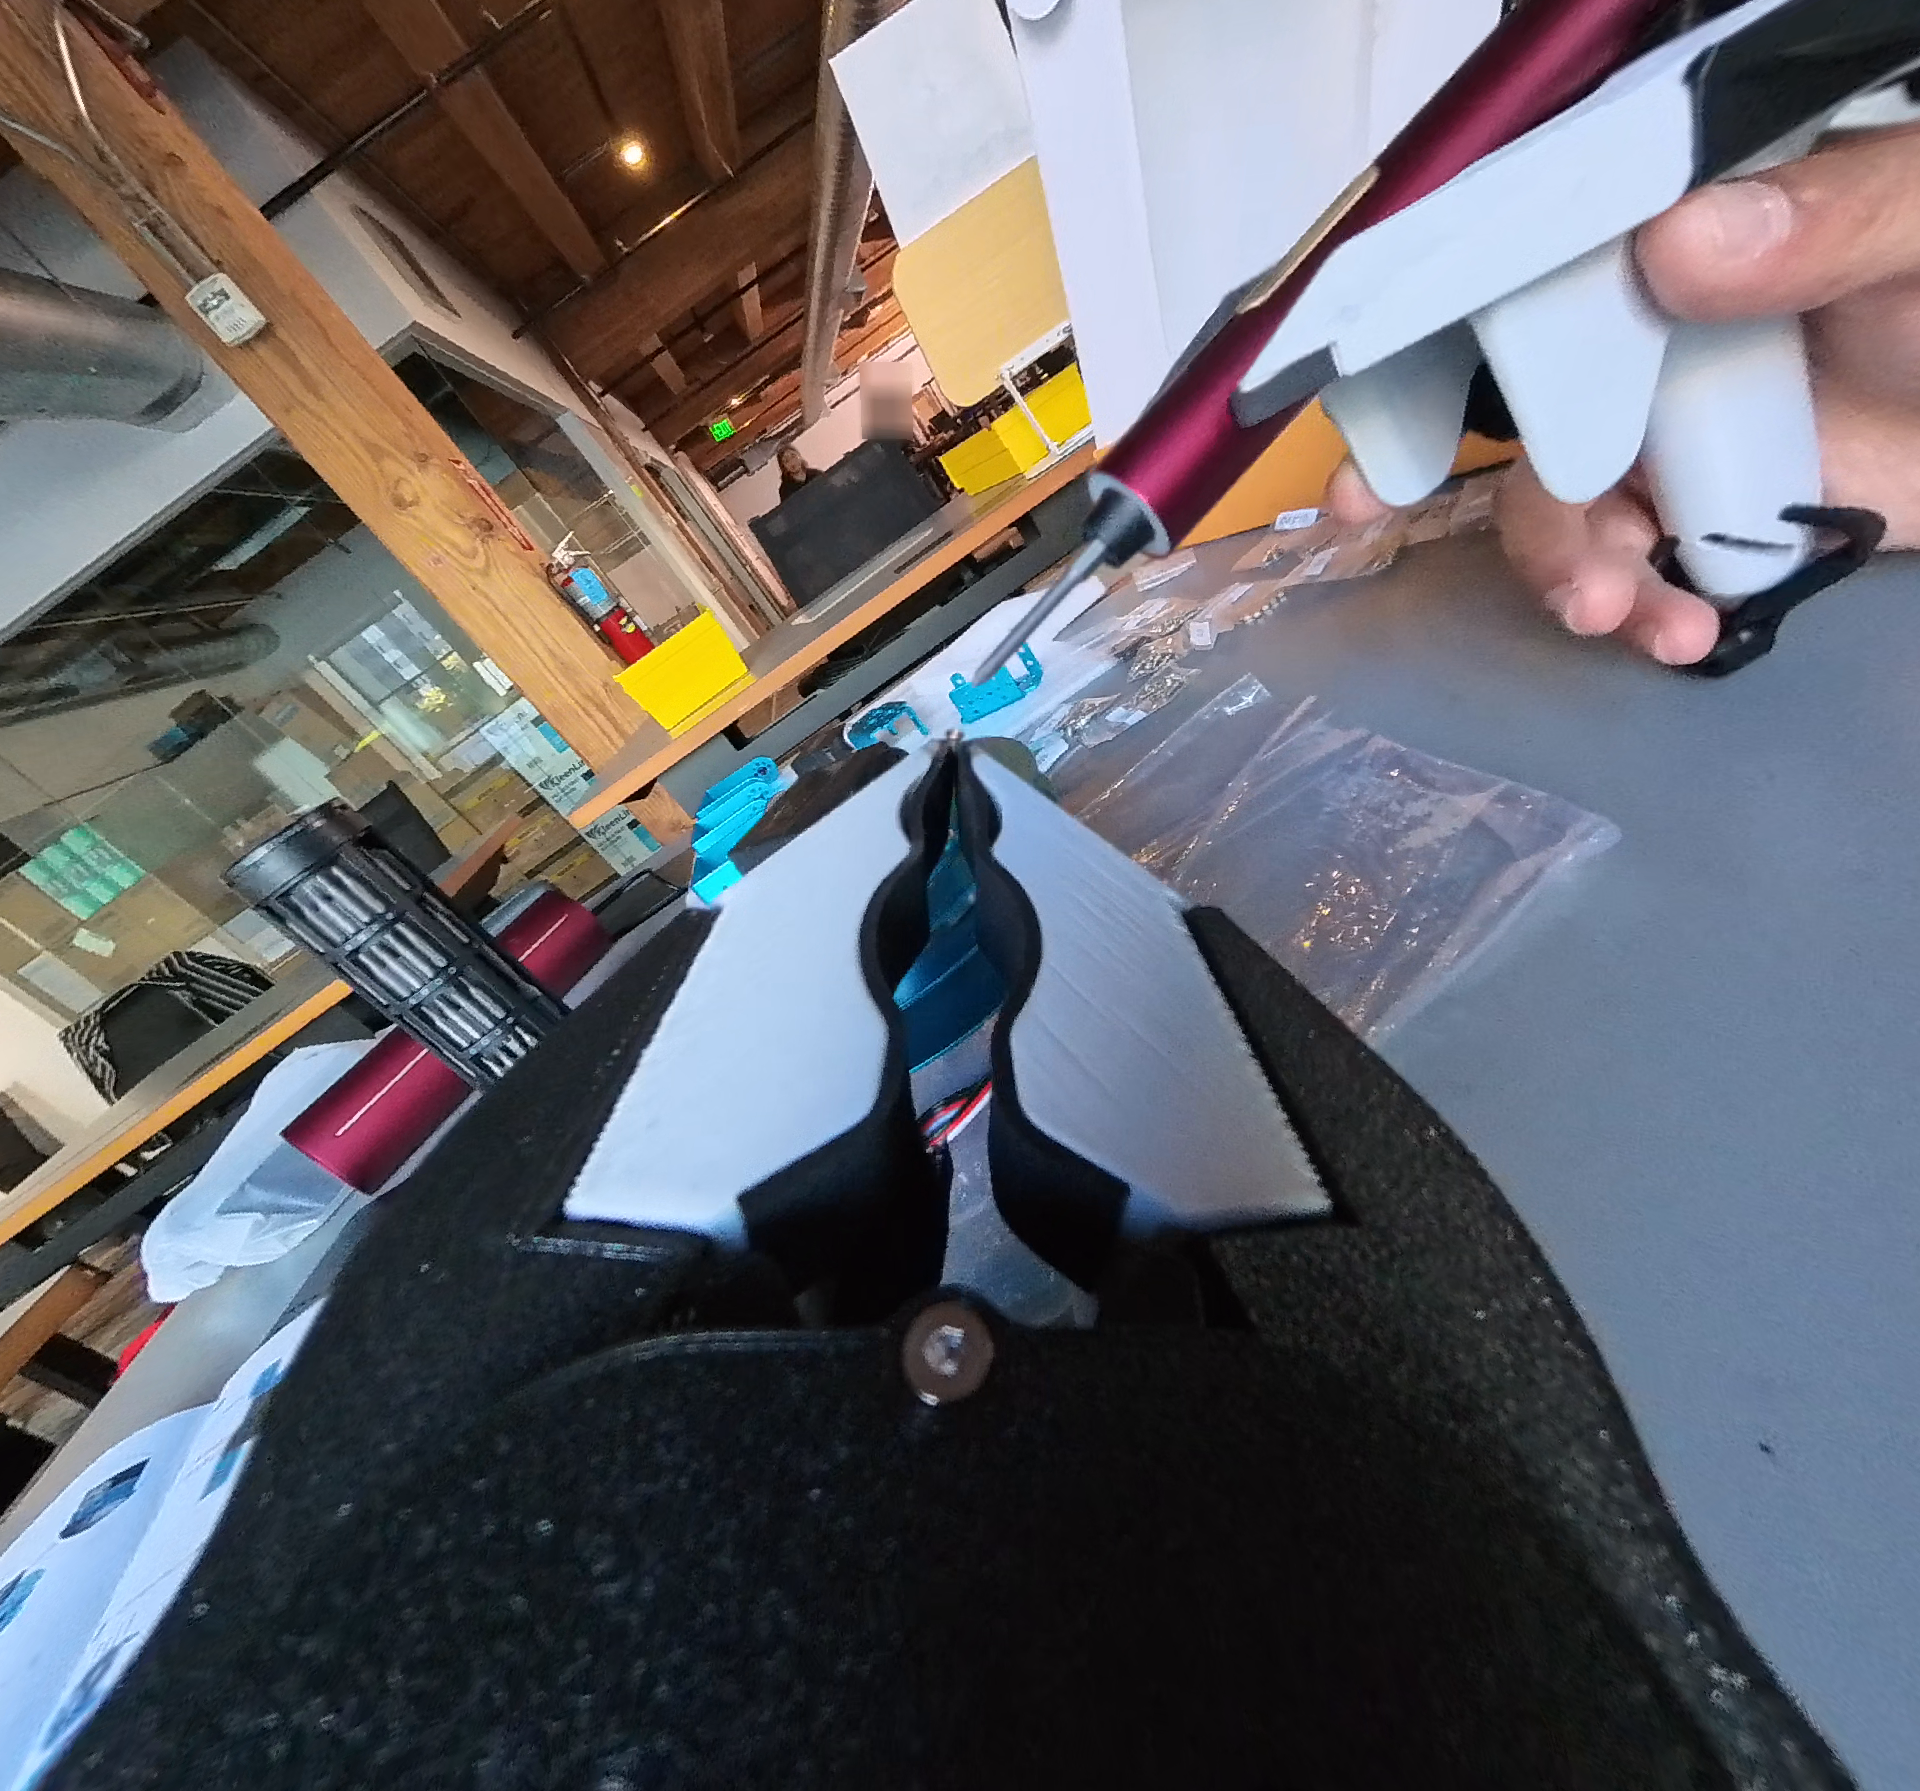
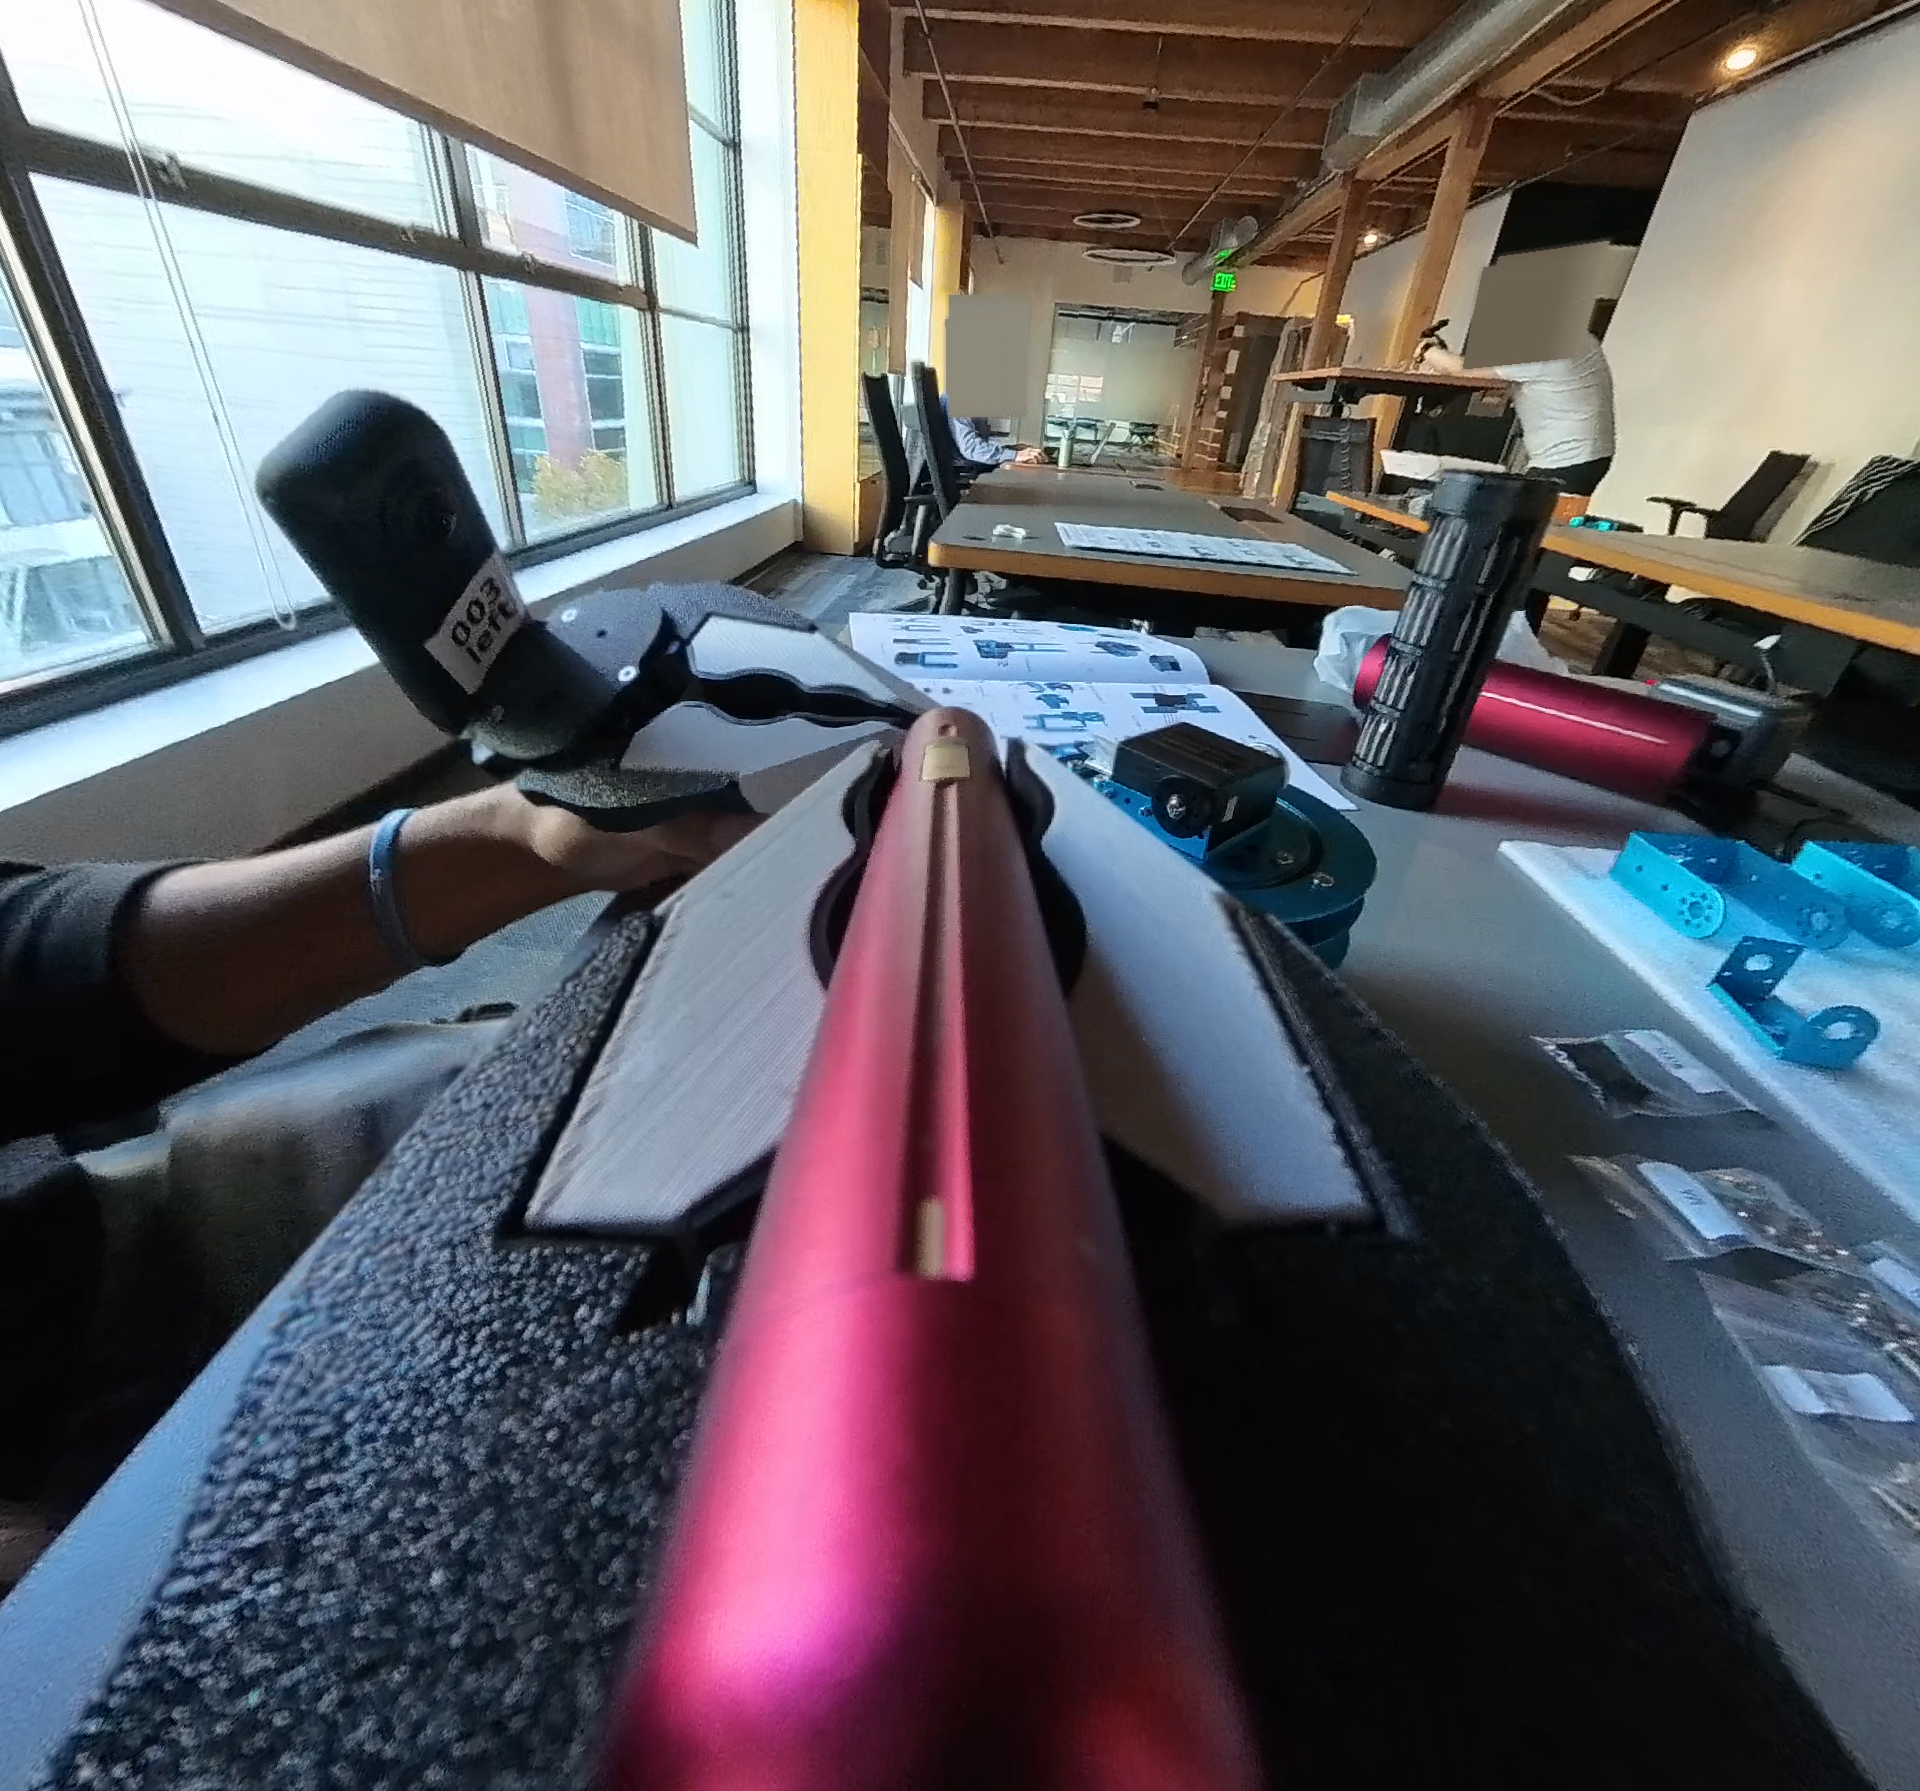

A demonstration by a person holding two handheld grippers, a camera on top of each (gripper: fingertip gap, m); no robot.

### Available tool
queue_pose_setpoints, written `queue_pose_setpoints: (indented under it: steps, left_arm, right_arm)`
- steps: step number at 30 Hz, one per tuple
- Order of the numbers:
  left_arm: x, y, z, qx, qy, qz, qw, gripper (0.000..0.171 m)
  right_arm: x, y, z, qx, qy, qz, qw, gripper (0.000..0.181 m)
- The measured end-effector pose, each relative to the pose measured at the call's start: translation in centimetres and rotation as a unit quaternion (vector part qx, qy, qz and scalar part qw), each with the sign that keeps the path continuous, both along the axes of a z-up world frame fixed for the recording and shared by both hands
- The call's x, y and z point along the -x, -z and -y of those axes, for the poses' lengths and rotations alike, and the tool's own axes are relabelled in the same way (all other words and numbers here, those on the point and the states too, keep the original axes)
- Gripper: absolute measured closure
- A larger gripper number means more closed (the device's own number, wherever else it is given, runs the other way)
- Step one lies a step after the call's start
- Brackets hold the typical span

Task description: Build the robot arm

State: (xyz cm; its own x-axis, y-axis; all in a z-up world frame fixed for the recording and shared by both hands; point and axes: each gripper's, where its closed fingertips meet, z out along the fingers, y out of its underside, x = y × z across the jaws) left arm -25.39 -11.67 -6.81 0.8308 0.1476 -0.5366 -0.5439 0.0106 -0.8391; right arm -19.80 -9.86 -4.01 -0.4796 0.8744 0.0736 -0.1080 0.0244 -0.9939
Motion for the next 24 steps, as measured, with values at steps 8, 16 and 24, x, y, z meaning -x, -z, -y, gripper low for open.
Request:
queue_pose_setpoints:
  steps: [8,16,24]
  left_arm:
    - [-0.3,1.6,-0.8,0.039,-0.024,-0.057,0.997,0.171]
    - [-0.2,1.6,-0.8,0.041,-0.019,-0.046,0.998,0.171]
    - [-0.3,1.5,-0.8,0.041,-0.01,-0.036,0.998,0.171]
  right_arm:
    - [0.0,0.8,0.4,-0.058,0.018,0.023,0.998,0.16]
    - [0.0,1.5,0.1,-0.048,0.008,0.044,0.998,0.159]
    - [0.1,1.4,0.2,-0.049,0.009,0.042,0.998,0.159]
